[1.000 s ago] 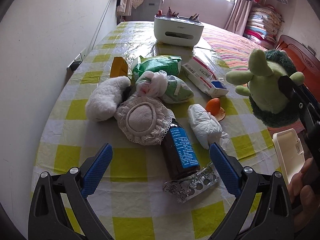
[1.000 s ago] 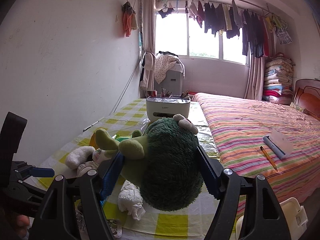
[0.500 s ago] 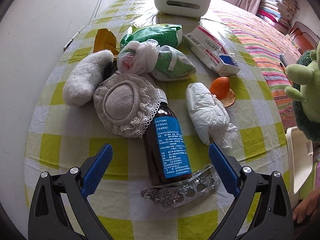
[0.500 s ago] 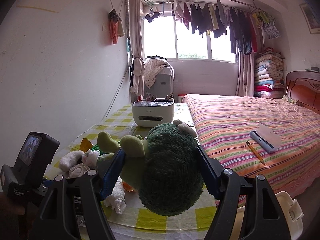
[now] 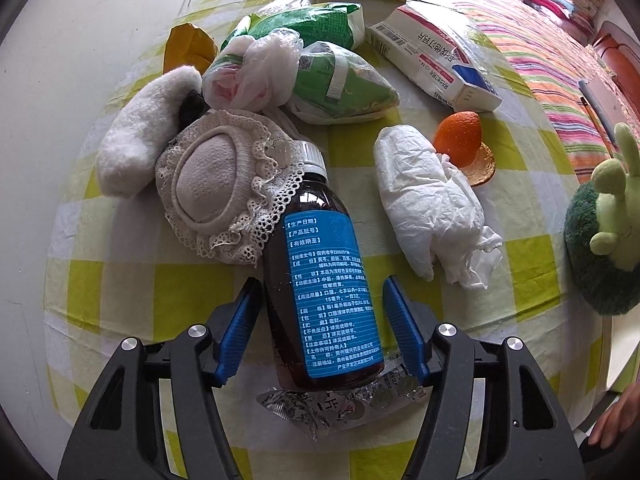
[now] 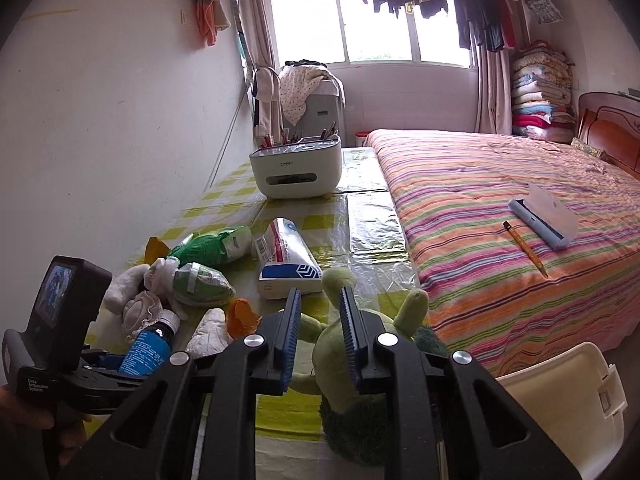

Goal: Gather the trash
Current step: 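Carry the plush toward the basket with right gripper while left reaches for medicine bottle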

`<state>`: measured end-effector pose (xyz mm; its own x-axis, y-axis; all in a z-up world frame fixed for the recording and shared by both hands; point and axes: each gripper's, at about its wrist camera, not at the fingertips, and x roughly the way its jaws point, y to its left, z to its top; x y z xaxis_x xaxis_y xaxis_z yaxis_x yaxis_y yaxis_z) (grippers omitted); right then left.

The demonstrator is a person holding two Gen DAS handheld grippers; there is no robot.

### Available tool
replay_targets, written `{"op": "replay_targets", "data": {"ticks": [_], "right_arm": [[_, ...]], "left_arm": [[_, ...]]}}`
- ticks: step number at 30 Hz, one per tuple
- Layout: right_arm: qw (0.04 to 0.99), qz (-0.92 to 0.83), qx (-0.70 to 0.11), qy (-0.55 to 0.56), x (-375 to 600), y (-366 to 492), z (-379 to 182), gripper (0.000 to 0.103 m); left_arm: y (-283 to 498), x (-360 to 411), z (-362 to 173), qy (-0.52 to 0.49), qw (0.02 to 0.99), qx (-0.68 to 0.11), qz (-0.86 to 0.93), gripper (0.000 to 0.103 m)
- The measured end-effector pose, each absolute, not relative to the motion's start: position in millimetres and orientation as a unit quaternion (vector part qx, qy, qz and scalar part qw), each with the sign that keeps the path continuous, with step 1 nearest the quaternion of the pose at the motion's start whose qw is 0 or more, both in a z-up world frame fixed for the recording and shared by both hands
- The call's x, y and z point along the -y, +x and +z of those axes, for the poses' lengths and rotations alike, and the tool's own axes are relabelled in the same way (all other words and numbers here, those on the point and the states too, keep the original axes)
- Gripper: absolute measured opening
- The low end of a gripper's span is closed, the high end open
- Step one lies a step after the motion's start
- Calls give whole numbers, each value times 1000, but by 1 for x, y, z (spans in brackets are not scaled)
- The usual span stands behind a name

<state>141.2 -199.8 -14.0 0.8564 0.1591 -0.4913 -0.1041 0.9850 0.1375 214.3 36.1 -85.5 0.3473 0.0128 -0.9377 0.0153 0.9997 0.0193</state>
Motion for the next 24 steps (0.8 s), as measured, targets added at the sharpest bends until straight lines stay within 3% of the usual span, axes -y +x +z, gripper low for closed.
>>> {"op": "replay_targets", "data": {"ticks": [1,2,3,5,9,11,13,14,17,21,24], "right_arm": [[961,60,-257,79,210,142,-15,38],[960,54,-253,105,222,143,-15,79],[961,37,-248,117,231,143,-15,97],[965,1,-244,95,240,149,-16,97],[931,-31,-359,66,245,191,-55,96],[923,6,-373,92,247,197,-62,96],[932,-1,-359,57,235,192,-57,90],[934,3,-354,44,228,189,-55,77],[935,1,-354,18,215,182,-53,74],[938,19,-346,30,210,171,-47,72],[947,24,-318,30,203,157,-35,72]], "left_arm": [[214,-37,-85,15,820,-572,0,66],[213,-38,-85,18,819,-574,3,72],[213,-41,-86,19,818,-574,6,73],[213,-45,-87,14,818,-575,7,73],[213,-50,-85,3,817,-577,10,73],[212,-52,-83,-4,818,-575,9,73],[211,-54,-80,-6,822,-569,6,73],[210,-56,-78,-5,824,-566,5,73],[209,-56,-78,-6,824,-566,-1,73],[209,-56,-81,-11,821,-571,-6,61],[208,-58,-80,-14,822,-569,-3,59]]}}
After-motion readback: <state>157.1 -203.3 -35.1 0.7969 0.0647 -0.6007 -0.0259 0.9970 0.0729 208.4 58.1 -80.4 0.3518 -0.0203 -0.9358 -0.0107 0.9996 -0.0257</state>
